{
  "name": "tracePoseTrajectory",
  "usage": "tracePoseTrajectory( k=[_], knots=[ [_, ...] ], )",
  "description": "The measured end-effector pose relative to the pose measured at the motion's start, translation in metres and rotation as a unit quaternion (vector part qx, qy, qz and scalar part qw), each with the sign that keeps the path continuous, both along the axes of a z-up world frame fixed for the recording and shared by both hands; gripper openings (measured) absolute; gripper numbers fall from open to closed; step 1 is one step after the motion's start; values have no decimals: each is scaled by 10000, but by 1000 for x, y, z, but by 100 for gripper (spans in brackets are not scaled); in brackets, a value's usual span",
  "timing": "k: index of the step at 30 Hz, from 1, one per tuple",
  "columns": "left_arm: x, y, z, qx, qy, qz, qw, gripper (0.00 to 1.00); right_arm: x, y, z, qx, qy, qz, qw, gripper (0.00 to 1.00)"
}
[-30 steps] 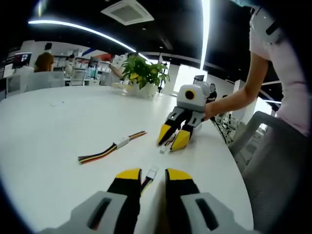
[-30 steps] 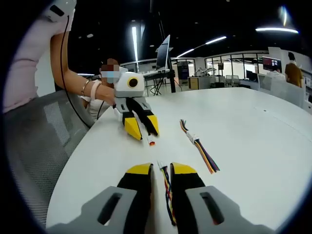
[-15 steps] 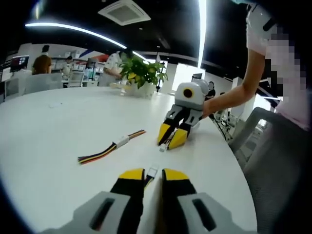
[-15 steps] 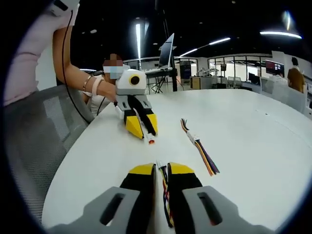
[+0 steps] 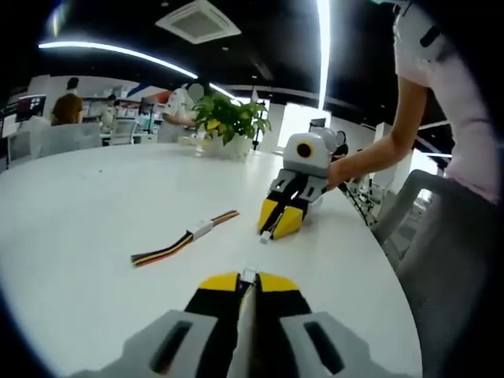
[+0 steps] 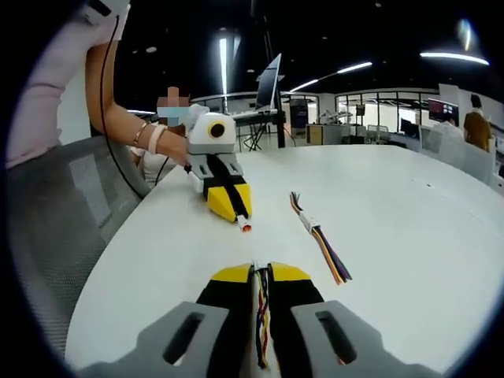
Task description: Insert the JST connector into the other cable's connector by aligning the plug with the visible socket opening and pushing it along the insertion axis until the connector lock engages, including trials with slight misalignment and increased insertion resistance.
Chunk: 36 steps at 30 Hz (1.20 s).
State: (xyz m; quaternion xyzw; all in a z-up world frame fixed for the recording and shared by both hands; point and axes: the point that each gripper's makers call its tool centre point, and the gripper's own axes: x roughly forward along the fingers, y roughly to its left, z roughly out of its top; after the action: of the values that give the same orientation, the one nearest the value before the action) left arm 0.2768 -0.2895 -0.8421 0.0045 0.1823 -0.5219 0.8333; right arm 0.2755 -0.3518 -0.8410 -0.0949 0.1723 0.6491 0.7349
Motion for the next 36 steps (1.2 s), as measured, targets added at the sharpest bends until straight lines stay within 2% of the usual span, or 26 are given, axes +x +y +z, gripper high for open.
tracePoseTrajectory(
  k=[8,10,17,23,26,36],
  knots=[
    [0,-2,0,2,-33,-67,10000,0,9,0,0,68,65,-163,9998,4],
    [1,-3,0,6,-47,-66,10000,0,11,3,5,177,107,-184,9996,4],
    [1,-10,11,-49,-145,-207,9997,0,6,18,10,298,169,-22,9994,4],
    [2,-13,14,14,-203,-281,9994,0,1,25,10,269,147,140,9994,3],
    [0,-12,10,135,-190,-355,9991,0,1,25,10,285,145,141,9994,3],
    [1,-18,7,50,-103,-309,9995,0,1,24,1,176,167,196,9995,3]
  ],
)
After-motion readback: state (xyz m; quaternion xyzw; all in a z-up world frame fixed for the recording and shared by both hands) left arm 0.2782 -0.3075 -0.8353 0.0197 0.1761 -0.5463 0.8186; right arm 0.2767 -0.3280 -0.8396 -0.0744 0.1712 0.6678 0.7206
